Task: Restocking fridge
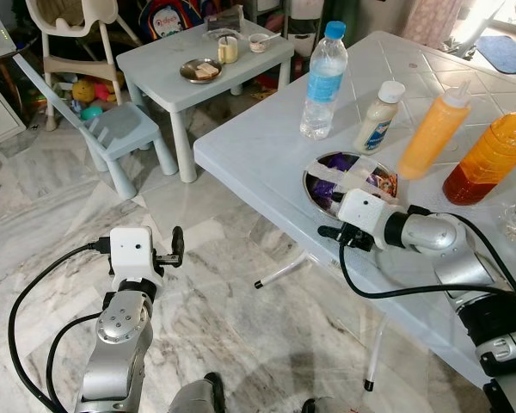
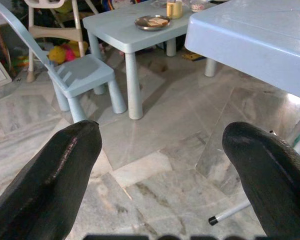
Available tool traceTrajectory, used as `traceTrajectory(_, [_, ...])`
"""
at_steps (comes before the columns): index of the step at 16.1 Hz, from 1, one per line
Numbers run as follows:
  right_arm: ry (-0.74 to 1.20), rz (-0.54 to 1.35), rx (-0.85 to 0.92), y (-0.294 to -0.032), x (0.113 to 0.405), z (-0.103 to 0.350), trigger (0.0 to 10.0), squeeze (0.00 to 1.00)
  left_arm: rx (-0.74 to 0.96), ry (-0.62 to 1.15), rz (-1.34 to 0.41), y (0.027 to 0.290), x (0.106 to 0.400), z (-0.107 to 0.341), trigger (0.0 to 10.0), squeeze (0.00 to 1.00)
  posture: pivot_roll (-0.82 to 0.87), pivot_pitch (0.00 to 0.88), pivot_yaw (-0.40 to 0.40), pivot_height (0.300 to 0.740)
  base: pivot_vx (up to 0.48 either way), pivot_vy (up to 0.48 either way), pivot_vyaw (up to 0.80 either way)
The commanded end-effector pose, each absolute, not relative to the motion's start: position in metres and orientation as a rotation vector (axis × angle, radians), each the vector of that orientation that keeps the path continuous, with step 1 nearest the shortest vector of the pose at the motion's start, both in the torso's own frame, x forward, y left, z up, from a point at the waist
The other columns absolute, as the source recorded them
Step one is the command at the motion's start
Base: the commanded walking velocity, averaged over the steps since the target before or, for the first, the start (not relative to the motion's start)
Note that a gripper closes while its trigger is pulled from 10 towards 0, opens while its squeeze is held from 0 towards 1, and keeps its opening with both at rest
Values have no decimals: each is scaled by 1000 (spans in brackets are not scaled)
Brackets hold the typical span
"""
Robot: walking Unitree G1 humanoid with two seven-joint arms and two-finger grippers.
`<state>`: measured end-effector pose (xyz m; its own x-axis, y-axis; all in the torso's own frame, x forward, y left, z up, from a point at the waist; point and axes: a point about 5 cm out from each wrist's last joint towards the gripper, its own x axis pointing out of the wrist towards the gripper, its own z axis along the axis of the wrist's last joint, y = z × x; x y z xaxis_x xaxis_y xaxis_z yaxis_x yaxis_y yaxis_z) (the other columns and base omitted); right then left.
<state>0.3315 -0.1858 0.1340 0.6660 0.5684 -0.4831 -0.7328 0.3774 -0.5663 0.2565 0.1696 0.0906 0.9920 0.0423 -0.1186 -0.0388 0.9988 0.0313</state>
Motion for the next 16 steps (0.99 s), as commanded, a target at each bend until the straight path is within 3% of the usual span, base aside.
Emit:
traceTrajectory(1, [386,860,-853,-196,321,103,10000,1000,32,136,49,173,256,88,10000,0,-28,135,59,740,0,0,0])
traceTrajectory(4, [383,862,-854,-196,322,103,10000,1000,32,136,49,173,256,88,10000,0,-28,135,59,740,0,0,0])
traceTrajectory(5, [420,882,-847,-190,320,85,0,0,41,153,37,169,256,85,10000,0,-22,116,64,740,0,0,0])
traceTrajectory(16, [335,860,-844,-178,319,78,0,0,29,155,26,162,257,82,10000,0,-35,95,63,740,0,0,0])
